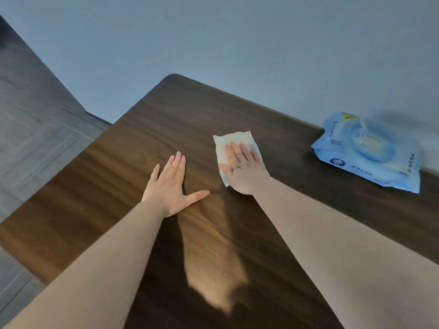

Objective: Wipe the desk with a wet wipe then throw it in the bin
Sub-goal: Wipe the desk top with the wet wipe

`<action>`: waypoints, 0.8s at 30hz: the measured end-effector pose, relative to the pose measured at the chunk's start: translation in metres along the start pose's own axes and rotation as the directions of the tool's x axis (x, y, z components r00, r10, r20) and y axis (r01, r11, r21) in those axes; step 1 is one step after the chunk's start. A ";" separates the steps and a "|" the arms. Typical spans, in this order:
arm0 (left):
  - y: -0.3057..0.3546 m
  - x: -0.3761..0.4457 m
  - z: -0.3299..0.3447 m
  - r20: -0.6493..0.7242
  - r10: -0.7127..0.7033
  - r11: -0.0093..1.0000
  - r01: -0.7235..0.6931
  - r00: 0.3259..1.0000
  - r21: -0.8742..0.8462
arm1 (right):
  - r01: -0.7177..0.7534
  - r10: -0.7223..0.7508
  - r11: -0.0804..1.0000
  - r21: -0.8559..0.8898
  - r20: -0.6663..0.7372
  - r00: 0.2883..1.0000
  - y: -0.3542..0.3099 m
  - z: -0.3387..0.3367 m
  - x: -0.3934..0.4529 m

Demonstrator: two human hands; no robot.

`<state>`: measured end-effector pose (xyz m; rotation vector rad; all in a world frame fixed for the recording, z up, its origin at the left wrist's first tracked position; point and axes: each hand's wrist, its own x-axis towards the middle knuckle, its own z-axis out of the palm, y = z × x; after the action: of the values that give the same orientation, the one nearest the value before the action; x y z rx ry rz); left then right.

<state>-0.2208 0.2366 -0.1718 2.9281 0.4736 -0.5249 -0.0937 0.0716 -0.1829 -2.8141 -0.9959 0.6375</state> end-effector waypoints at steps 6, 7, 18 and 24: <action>-0.006 0.010 0.006 -0.017 0.009 0.998 -0.011 1.000 -0.068 | 0.106 -0.106 0.993 -0.059 0.017 0.994 -0.063 -0.018 0.097; -0.007 0.011 0.006 -0.018 0.016 0.997 -0.017 1.000 -0.076 | 0.119 -0.118 0.991 -0.065 0.014 0.993 -0.073 -0.021 0.109; -0.013 0.012 0.009 -0.052 0.054 0.995 -0.058 0.997 -0.081 | 0.199 -0.201 0.968 -0.151 0.008 0.980 -0.122 -0.024 0.159; -0.013 0.014 0.002 0.031 0.036 0.998 -0.034 0.999 -0.050 | 0.126 -0.127 0.989 -0.072 0.004 0.992 -0.089 -0.019 0.124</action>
<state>-0.2135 0.2522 -0.1794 2.8712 0.4248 -0.5459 -0.0505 0.2189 -0.1902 -2.7831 -1.2097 0.5968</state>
